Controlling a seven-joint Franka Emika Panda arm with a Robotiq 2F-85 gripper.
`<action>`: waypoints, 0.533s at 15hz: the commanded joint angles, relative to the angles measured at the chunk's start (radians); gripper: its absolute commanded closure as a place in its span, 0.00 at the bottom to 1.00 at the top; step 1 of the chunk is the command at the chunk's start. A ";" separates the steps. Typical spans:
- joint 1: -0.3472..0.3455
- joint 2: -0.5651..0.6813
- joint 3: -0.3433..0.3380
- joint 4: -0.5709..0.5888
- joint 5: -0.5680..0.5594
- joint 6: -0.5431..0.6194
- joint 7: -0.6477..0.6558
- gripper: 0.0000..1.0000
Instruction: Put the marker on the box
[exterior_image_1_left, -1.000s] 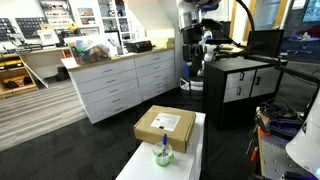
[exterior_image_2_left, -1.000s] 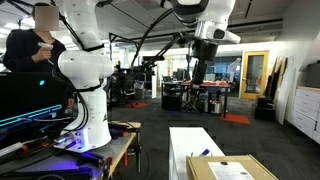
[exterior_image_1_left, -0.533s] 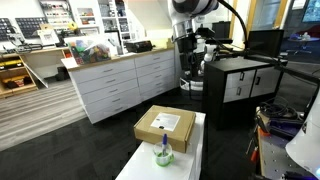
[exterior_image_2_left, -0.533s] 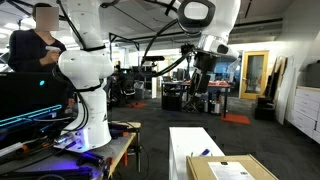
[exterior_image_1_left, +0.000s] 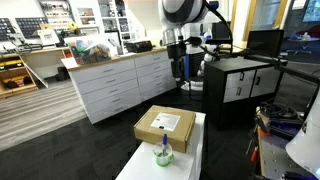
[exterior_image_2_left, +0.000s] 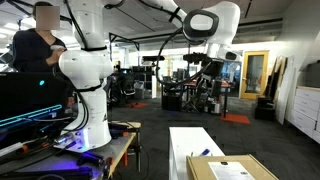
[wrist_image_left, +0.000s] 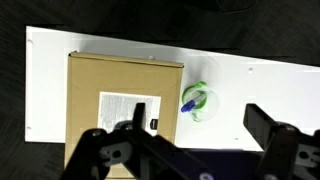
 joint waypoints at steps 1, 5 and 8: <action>0.011 0.028 0.015 0.028 0.035 0.042 -0.064 0.00; 0.014 0.054 0.030 0.034 0.043 0.078 -0.107 0.00; 0.012 0.087 0.037 0.039 0.046 0.100 -0.128 0.00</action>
